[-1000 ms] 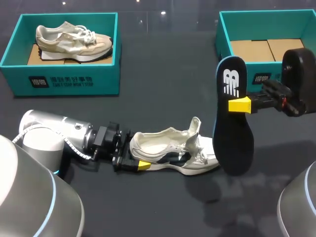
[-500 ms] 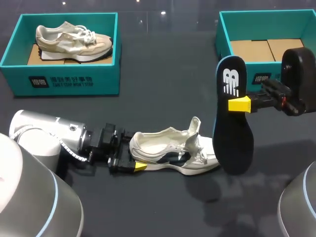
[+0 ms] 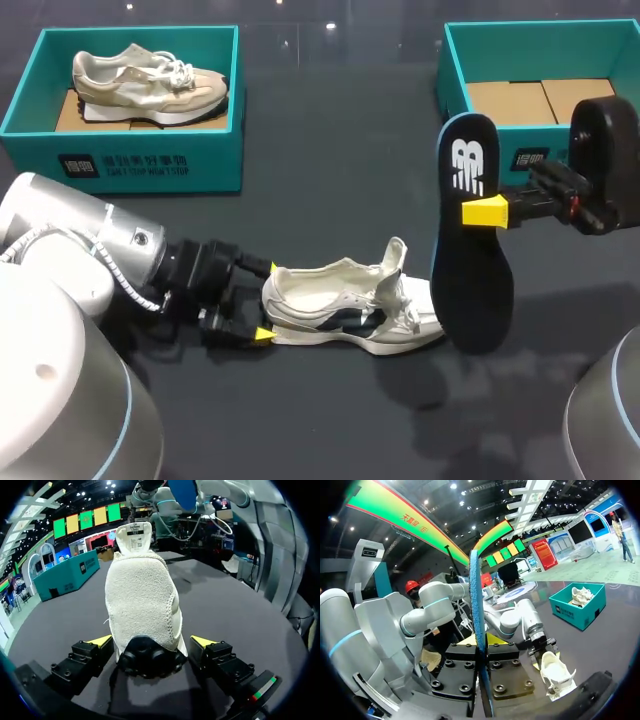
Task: Take the shoe out of the shoebox, open the shoe tongue, remove and reinsert the insole, then place the shoe into the shoebox
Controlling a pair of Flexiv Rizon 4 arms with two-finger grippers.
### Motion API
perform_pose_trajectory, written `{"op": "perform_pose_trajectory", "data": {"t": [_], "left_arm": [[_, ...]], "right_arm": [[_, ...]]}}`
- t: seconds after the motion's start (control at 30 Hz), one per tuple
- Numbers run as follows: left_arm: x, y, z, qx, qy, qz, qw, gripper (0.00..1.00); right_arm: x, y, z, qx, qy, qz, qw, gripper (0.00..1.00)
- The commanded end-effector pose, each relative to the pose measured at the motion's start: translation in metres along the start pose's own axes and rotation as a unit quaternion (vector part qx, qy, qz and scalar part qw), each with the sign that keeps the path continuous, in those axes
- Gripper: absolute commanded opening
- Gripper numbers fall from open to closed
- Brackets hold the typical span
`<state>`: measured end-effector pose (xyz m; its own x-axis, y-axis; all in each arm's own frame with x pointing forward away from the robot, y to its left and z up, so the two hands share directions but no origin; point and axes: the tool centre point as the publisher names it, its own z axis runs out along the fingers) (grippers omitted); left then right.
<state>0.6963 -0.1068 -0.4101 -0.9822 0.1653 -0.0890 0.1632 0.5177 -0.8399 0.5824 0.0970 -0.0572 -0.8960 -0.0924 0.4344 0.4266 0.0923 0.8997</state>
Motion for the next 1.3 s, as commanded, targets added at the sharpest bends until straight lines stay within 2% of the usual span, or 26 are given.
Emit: {"op": "perform_pose_trajectory", "data": {"t": [0.03, 0.23, 0.33, 0.37, 0.4, 0.43, 0.5, 0.63, 0.73, 0.8, 0.83, 1.2, 1.3], "left_arm": [[0.001, -0.003, -0.003, -0.02, 0.001, -0.001, 1.0, 1.0], [0.001, -0.003, -0.003, -0.02, 0.001, -0.001, 1.0, 1.0], [-0.009, 0.0, -0.012, -0.03, -0.001, -0.033, 0.999, 1.0], [-0.011, 0.001, -0.015, -0.039, 0.004, -0.039, 0.998, 1.0], [-0.015, 0.0, -0.015, -0.07, -0.004, -0.06, 0.996, 1.0], [-0.017, 0.001, -0.016, -0.067, 0.004, -0.051, 0.996, 1.0], [-0.02, 0.0, -0.018, -0.107, -0.005, -0.07, 0.992, 1.0], [-0.021, -0.007, -0.025, -0.15, -0.005, -0.067, 0.986, 1.0], [-0.02, -0.015, -0.028, -0.211, 0.012, -0.066, 0.975, 1.0], [-0.021, -0.018, -0.027, -0.305, 0.021, -0.066, 0.95, 1.0], [-0.023, -0.017, -0.027, -0.353, -0.002, -0.064, 0.933, 1.0], [-0.023, -0.017, -0.027, -0.353, -0.002, -0.064, 0.933, 1.0], [-0.024, -0.024, -0.03, -0.361, -0.007, -0.076, 0.93, 1.0]], "right_arm": [[0.0, 0.0, 0.001, 0.0, 0.0, 0.0, 1.0, 0.0], [0.0, 0.0, 0.001, 0.0, 0.0, 0.0, 1.0, 0.0], [0.0, 0.0, 0.001, 0.0, 0.0, 0.0, 1.0, 0.0], [0.0, 0.0, 0.001, 0.0, 0.0, 0.0, 1.0, 0.0], [0.0, 0.0, 0.001, 0.0, 0.0, 0.0, 1.0, 0.0], [0.0, 0.0, 0.001, 0.0, 0.0, 0.0, 1.0, 0.0], [0.0, 0.0, 0.001, 0.0, 0.0, 0.0, 1.0, 0.0], [0.0, 0.0, 0.001, 0.0, 0.0, 0.0, 1.0, 0.0], [0.0, 0.0, 0.001, 0.0, 0.0, 0.0, 1.0, 0.0], [0.0, 0.0, 0.001, 0.0, 0.0, 0.0, 1.0, 0.0], [0.0, 0.0, 0.001, 0.0, 0.0, 0.0, 1.0, 0.0], [0.0, 0.0, 0.001, 0.0, 0.0, 0.0, 1.0, 0.0], [0.0, 0.0, 0.001, 0.0, 0.0, 0.0, 1.0, 0.0]]}}
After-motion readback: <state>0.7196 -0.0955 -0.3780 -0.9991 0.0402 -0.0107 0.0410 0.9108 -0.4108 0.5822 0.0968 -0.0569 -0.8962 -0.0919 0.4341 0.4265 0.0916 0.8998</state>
